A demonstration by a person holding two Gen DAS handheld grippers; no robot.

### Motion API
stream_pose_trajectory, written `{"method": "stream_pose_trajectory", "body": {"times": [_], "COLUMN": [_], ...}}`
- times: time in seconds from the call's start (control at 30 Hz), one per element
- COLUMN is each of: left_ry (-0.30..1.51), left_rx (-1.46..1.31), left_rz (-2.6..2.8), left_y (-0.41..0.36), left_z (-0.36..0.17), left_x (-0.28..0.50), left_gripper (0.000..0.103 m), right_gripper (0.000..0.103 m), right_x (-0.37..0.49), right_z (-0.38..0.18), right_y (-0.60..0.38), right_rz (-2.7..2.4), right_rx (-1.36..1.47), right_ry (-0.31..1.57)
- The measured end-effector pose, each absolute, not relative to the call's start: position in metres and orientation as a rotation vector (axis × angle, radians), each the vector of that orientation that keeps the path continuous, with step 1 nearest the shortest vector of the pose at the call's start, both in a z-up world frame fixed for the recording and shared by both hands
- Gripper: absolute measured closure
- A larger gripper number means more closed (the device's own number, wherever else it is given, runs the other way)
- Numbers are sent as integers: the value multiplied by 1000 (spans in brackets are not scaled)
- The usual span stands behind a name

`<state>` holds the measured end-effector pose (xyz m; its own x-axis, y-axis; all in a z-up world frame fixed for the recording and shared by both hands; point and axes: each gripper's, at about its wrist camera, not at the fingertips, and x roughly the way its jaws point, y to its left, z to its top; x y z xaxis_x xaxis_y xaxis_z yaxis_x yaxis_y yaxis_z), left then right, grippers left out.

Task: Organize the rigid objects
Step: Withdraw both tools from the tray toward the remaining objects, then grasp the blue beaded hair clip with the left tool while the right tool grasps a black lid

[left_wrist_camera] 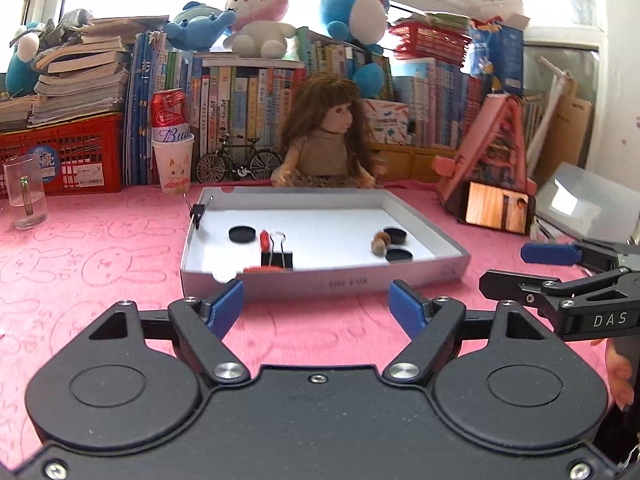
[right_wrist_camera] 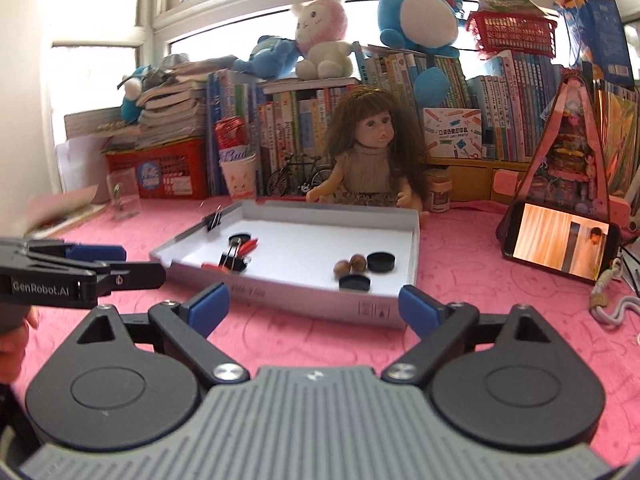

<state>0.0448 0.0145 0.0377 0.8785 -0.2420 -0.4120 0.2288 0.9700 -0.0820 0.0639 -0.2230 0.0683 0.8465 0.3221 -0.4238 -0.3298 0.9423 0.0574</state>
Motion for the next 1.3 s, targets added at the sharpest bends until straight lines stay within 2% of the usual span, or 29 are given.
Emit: {"method": "stream_pose_trajectory", "body": {"times": [0.13, 0.47, 0.57, 0.63, 0.67, 0.77, 0.8, 1.0, 1.23, 1.3], "left_ry": [452, 470, 476, 477, 481, 483, 483, 499, 537, 544], "left_rx": [-1, 78, 82, 84, 88, 102, 106, 118, 172, 183], "left_rz": [-261, -284, -289, -299, -307, -334, -343, -413, -495, -493], "left_y": [11, 9, 9, 10, 10, 10, 9, 2, -23, -30], "left_z": [30, 16, 16, 15, 16, 17, 17, 16, 8, 4], "left_x": [25, -4, -8, -11, -10, -12, -12, -15, -20, -20], "left_gripper": [25, 25, 25, 25, 26, 27, 28, 32, 51, 51], "right_gripper": [1, 1, 9, 24, 28, 60, 66, 66, 66, 66], "right_x": [44, 6, 0, 0, 1, -1, -1, 2, 3, 3], "right_z": [61, 39, 34, 31, 30, 29, 30, 34, 33, 32], "right_y": [-218, -200, -191, -188, -187, -188, -190, -205, -219, -223], "right_rz": [368, 578, 623, 638, 642, 641, 637, 543, 440, 421], "right_rx": [-56, -146, -179, -187, -183, -166, -163, -135, -117, -107], "right_ry": [422, 492, 522, 546, 558, 568, 568, 563, 562, 562]}}
